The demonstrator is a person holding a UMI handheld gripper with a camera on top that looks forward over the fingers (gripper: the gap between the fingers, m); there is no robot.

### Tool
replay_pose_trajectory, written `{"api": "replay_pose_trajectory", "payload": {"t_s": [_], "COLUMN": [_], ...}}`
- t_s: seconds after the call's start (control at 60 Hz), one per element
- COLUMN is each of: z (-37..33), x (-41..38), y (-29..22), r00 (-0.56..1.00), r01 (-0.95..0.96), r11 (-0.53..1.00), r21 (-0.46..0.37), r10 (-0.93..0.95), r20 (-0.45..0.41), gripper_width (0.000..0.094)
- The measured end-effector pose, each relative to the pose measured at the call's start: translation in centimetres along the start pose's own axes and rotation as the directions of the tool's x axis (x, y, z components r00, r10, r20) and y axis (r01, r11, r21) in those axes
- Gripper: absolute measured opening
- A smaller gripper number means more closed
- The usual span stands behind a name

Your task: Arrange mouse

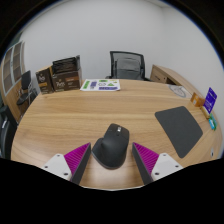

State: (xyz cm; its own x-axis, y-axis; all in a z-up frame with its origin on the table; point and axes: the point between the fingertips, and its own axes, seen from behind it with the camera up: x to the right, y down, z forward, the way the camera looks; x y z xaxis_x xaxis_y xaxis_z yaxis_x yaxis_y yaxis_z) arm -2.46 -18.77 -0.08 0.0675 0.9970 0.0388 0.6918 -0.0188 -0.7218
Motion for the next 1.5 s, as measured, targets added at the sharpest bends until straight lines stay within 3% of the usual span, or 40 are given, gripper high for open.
{"api": "replay_pose_trajectory", "payload": {"t_s": [0.25,0.383,0.467,0.6,0.617,0.817,1.05,1.217,1.367,1.5], "z": [2.9,3.7,4.0,4.0,4.0,3.7,0.1,-5.2,-7.5,-6.6], "x": [-0.4,-1.0,-1.1,-1.6,-1.5,-2.4,-3.1,-0.8,7.0,16.0], "y": [-0.9,-1.7,-1.9,-2.2,-2.4,-2.3,-3.4,-10.3,-17.3,-19.5], "r00": [1.0,0.999,0.999,0.998,0.998,0.997,0.993,0.989,0.994,0.999], "r01": [-0.023,-0.027,-0.024,-0.024,-0.023,0.005,0.013,-0.012,-0.063,-0.043], "r11": [1.0,1.0,1.0,0.999,0.999,1.0,1.0,0.996,0.982,0.976], "r21": [-0.008,-0.002,0.007,0.022,0.027,0.019,-0.002,0.086,0.18,0.215], "r10": [0.023,0.027,0.024,0.022,0.021,-0.007,-0.013,-0.001,0.045,0.044], "r20": [0.017,0.028,0.032,0.054,0.053,0.076,0.115,0.15,0.099,0.003], "gripper_width": [0.0862,0.0801,0.0685,0.0596,0.0491,0.0372,0.0365,0.0364,0.0366,0.0365]}}
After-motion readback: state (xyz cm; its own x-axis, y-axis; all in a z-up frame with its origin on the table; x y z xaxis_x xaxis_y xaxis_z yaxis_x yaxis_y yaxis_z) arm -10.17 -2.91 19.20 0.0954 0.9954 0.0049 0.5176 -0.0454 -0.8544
